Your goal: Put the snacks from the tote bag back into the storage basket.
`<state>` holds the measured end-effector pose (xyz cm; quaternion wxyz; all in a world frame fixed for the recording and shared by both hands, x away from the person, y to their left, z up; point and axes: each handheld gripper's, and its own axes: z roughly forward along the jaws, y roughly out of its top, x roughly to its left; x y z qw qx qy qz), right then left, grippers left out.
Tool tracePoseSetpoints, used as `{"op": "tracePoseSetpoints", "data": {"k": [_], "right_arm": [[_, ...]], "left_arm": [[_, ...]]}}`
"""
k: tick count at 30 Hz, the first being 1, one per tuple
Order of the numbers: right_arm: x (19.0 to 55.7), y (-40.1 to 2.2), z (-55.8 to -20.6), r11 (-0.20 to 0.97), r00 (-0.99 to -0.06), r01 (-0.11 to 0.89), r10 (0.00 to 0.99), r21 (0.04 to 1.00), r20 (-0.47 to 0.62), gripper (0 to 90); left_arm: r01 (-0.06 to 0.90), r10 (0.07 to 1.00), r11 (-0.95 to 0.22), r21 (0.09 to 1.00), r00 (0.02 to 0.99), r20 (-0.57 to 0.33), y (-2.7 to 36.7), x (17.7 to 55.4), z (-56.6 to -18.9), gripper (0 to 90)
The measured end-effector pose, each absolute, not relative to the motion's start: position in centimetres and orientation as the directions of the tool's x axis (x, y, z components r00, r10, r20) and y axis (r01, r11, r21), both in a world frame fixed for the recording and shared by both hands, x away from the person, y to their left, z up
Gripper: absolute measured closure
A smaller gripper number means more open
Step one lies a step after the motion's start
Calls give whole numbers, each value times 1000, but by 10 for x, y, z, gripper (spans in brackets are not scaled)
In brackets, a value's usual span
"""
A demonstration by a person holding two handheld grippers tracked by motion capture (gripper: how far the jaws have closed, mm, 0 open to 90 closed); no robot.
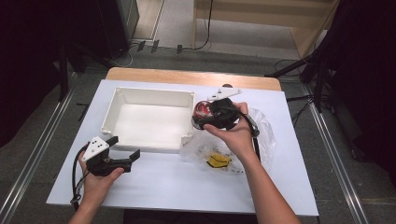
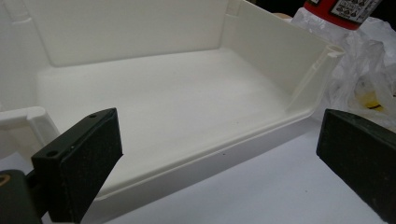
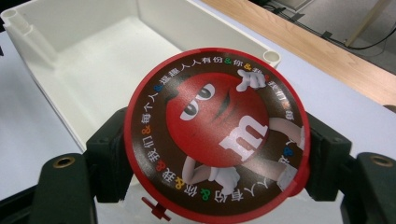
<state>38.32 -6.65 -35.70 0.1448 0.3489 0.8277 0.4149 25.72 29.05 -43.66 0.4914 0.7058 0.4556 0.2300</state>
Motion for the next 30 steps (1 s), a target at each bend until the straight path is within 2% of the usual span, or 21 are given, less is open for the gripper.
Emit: {"op": "tracePoseSetpoints", "data": {"k": [30], "right_arm": [[385, -37, -353, 446, -752, 426, 658, 787, 35, 260]], "left_arm": [[422, 871, -100, 901, 475, -126, 291, 258, -438, 3]]}}
